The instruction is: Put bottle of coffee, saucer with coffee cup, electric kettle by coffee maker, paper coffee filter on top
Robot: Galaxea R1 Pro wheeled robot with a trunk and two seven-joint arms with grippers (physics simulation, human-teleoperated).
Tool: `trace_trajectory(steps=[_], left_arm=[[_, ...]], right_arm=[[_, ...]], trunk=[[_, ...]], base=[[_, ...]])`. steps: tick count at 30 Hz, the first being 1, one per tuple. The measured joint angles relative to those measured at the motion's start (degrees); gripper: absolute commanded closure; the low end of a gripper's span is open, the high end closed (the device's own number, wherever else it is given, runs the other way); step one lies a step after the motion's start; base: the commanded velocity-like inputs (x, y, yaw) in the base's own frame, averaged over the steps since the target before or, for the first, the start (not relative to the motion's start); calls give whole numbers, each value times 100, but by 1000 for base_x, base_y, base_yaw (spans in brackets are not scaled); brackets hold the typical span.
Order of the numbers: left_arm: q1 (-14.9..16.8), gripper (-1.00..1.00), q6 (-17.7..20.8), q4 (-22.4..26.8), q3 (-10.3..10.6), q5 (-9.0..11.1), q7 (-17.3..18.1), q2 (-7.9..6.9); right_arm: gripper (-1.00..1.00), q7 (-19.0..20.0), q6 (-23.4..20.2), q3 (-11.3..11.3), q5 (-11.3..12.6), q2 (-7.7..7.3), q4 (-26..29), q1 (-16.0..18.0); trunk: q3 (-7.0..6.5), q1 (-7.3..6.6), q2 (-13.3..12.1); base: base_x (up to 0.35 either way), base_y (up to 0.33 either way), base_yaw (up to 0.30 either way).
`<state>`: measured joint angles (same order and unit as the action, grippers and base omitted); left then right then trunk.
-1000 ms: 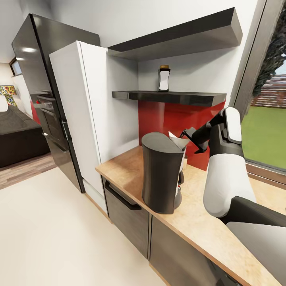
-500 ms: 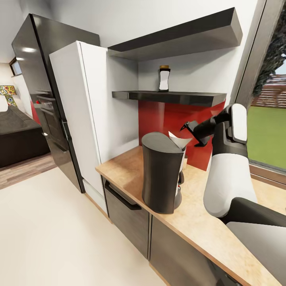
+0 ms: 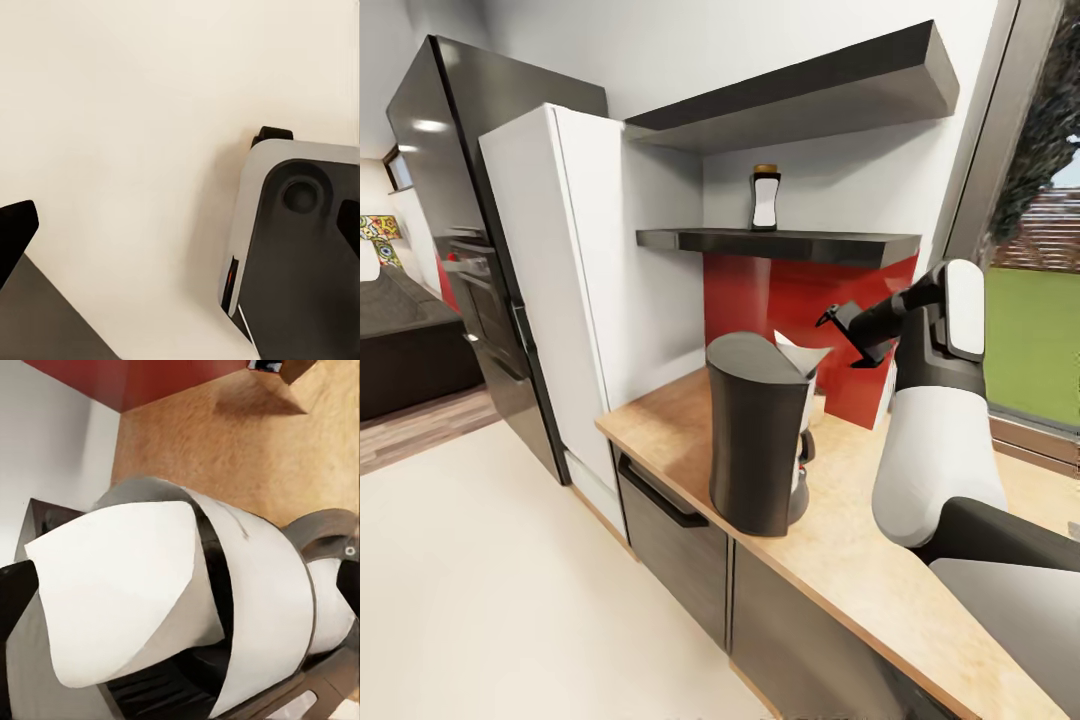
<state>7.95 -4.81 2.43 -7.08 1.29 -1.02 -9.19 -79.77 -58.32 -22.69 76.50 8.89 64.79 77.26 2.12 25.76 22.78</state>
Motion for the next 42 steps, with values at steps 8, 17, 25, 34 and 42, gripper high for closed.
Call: trace_trajectory(steps=[8, 17, 25, 34, 42], left_arm=[[0, -100, -18, 0, -9, 7, -1, -2], [5, -100, -27, 7, -10, 44, -8, -14], [18, -100, -18, 9, -7, 47, -12, -36], [18, -100, -47, 17, -7, 47, -12, -21], [18, -100, -61, 19, -8, 47, -12, -16]], right_arm=[[-100, 0, 0, 7, 1, -5, -5, 0], [-100, 6, 2, 17, 8, 15, -51, -4], [-100, 16, -8, 19, 9, 35, -93, -178], [-100, 55, -8, 24, 28, 51, -1758, -827], [-100, 60, -10, 46, 43, 104, -2779, -932]], trunk=[[0, 2, 0], [-1, 3, 0], [0, 2, -2], [2, -1, -1], [0, 2, -3]], base=[[-220, -187, 0], [-329, -6, 0], [-331, 91, 0], [-75, 19, 0], [-104, 38, 0]])
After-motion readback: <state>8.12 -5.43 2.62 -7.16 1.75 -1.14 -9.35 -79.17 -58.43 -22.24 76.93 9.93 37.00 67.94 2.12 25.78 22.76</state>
